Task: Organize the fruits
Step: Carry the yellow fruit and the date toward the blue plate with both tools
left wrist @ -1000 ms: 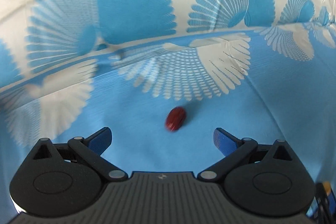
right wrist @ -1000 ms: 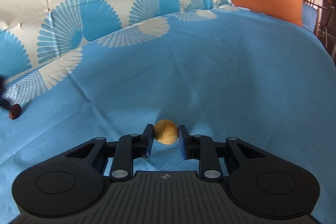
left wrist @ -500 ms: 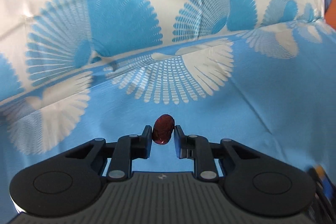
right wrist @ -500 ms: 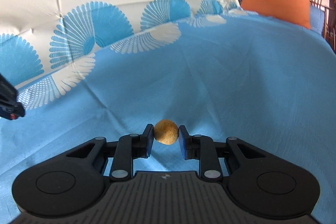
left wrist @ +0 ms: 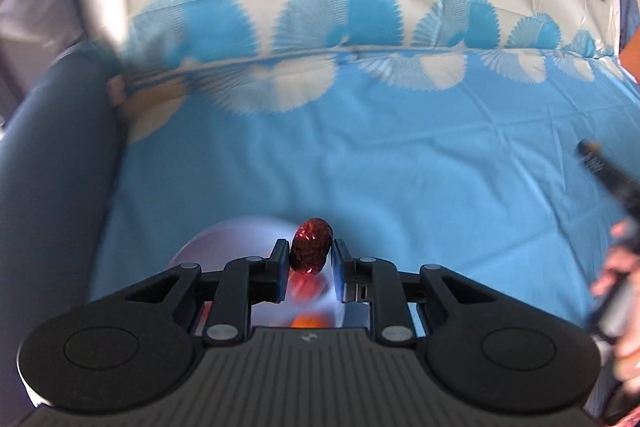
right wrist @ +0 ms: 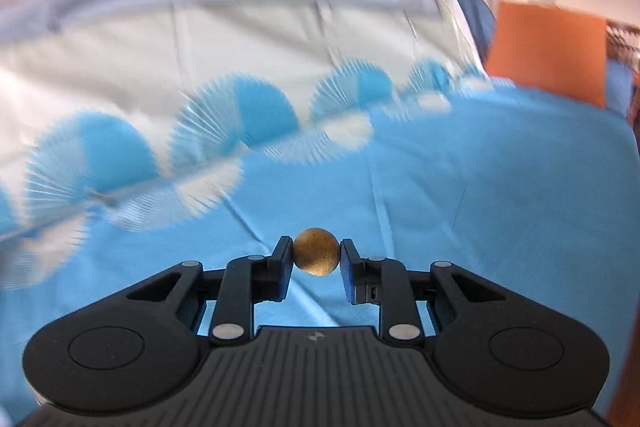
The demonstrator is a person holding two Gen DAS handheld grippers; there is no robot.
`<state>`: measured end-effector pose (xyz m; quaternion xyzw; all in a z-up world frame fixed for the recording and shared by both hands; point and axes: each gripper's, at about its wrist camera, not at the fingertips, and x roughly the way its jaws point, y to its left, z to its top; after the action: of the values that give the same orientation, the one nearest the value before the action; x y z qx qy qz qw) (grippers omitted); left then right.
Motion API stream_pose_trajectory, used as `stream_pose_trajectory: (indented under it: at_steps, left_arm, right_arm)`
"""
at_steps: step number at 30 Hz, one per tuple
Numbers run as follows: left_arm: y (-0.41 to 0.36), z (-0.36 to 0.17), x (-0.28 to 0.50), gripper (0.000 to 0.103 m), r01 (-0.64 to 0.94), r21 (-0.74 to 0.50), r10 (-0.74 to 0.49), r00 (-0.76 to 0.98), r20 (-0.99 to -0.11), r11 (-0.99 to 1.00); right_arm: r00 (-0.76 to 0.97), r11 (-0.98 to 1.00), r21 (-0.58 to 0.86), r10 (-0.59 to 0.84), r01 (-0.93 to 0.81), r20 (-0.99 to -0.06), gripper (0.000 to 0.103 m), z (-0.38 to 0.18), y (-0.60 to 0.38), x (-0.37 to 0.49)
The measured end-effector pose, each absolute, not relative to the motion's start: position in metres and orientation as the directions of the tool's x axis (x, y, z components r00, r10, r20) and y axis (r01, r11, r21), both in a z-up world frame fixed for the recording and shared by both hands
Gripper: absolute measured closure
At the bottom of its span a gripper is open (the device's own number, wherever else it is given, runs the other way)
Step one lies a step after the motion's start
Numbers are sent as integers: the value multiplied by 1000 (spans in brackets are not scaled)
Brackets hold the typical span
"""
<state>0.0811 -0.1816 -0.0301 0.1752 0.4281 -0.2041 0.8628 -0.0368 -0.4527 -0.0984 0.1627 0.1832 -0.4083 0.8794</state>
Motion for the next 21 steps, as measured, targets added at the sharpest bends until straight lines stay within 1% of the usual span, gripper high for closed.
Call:
stream_pose_trajectory:
  at_steps: [2, 4, 7, 11, 15, 21]
  left_arm:
    - [-153, -17, 59, 79, 478, 123, -187, 549, -815, 870]
    - [-130, -6, 37, 79, 463, 127, -169, 547, -820, 877]
    - [-101, 8, 1, 79, 448, 144, -160, 573, -804, 882]
    - [-70, 25, -47, 79, 434, 142, -171, 605, -778, 890]
    - [-47, 35, -84, 79, 420, 116, -195, 626, -755, 900]
    - [-27, 44, -122, 79, 398, 109, -205, 665, -718, 911]
  right_arm:
    - [657, 684, 115, -620, 720, -428, 77, -72, -423, -66]
    - [711, 748, 114, -556, 654, -430, 77, -51, -394, -94]
    - [775, 834, 122, -433, 538, -460, 77, -26, -350, -129]
    - [821, 904, 181, -249, 388, -514, 77, -2, -295, -166]
    - [840, 937, 215, -124, 274, -529, 77, 16, -242, -193]
    - [857, 982, 121, -64, 145, -511, 77, 34, -181, -218]
